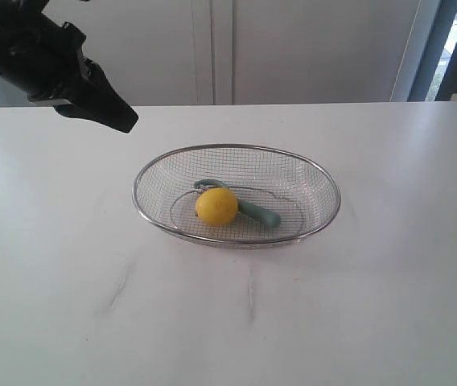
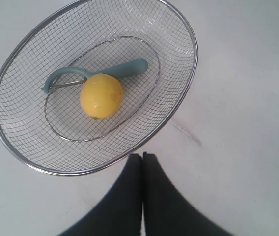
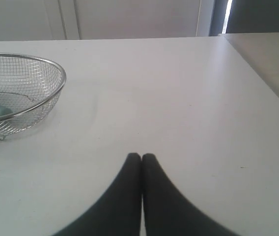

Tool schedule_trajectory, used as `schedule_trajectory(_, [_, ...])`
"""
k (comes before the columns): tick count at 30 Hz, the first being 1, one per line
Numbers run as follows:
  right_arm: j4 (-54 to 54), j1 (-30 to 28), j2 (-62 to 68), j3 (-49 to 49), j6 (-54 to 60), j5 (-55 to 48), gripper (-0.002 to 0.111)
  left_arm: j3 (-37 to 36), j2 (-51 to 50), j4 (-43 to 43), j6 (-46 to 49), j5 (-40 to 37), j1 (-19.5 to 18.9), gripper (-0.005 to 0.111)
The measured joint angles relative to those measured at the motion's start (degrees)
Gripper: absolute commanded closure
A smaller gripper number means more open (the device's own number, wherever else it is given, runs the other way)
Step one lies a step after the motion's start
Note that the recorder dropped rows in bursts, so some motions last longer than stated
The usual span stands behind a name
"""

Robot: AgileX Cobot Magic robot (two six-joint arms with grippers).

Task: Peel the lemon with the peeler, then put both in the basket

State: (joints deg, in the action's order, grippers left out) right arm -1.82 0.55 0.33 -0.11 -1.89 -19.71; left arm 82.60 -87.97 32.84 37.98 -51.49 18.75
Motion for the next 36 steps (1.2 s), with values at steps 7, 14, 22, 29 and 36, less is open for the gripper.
schedule_trajectory(7, [0.0,0.0,0.0,0.0,0.0,0.0,0.108,0.0,0.0,0.0,0.0,0.0,0.0,0.107])
schedule_trajectory(14, [0.0,0.0,0.0,0.0,0.0,0.0,0.108,0.0,0.0,0.0,0.0,0.0,0.0,0.107])
schedule_trajectory(22, [0.0,0.0,0.0,0.0,0.0,0.0,0.108,0.0,0.0,0.0,0.0,0.0,0.0,0.107])
schedule_trajectory(29, [0.0,0.0,0.0,0.0,0.0,0.0,0.108,0.0,0.0,0.0,0.0,0.0,0.0,0.107])
schedule_trajectory(36, [0.0,0.0,0.0,0.0,0.0,0.0,0.108,0.0,10.8,-1.1,0.0,0.3,0.0,0.107])
